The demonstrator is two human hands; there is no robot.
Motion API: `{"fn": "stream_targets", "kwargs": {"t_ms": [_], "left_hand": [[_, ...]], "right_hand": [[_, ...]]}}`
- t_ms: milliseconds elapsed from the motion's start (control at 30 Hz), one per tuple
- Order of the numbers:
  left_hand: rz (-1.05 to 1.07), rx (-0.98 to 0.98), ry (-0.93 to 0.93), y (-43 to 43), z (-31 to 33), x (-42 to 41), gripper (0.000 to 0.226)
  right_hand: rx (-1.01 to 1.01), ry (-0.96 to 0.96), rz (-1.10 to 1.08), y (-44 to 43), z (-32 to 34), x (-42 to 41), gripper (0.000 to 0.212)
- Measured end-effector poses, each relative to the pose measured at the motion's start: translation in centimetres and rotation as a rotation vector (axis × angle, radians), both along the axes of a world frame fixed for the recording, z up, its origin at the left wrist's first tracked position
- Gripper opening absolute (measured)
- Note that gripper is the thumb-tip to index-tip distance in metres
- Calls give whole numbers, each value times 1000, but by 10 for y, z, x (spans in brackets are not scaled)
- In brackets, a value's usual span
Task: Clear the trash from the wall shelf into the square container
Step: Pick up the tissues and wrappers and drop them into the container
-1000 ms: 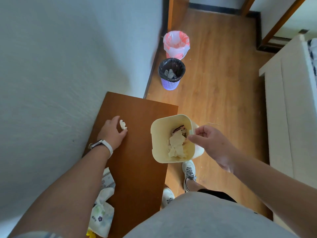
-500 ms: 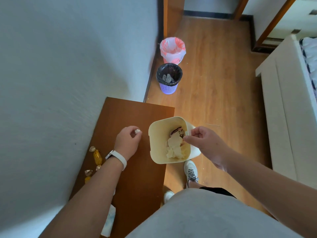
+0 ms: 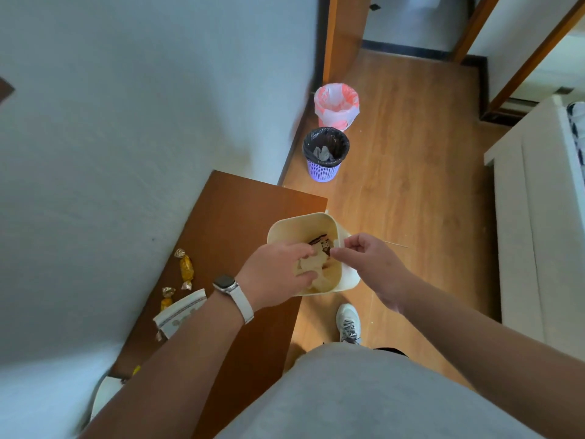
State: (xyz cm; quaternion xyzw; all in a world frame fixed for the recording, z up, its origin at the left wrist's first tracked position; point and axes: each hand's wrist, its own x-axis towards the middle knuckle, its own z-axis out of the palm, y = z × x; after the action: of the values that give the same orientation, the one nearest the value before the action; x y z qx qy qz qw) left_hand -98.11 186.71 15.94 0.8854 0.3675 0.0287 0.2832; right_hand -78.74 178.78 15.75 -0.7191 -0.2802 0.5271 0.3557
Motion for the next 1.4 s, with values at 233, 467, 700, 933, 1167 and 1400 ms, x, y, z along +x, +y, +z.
{"fn": "stream_targets", "kwargs": {"t_ms": [233, 467, 700, 933, 1167, 1400], "left_hand": [[273, 106, -108, -1, -19, -43, 32], [675, 35, -4, 3, -58, -107, 33], [1043, -128, 101, 46, -93, -148, 6], [1051, -140, 224, 72, -110, -147, 9], [1041, -152, 243, 77, -119, -148, 21], [980, -210, -1, 66, -98, -130, 30]], "right_hand": [[-8, -5, 1, 1, -11, -6, 45], [-22, 2, 54, 13, -10, -21, 55], [-34, -29, 108, 34, -3, -26, 51], [-61, -51, 108, 48, -2, -25, 58], [-84, -57, 140, 65, -3, -27, 31], [-94, -91, 227, 66, 0, -34, 31]]}}
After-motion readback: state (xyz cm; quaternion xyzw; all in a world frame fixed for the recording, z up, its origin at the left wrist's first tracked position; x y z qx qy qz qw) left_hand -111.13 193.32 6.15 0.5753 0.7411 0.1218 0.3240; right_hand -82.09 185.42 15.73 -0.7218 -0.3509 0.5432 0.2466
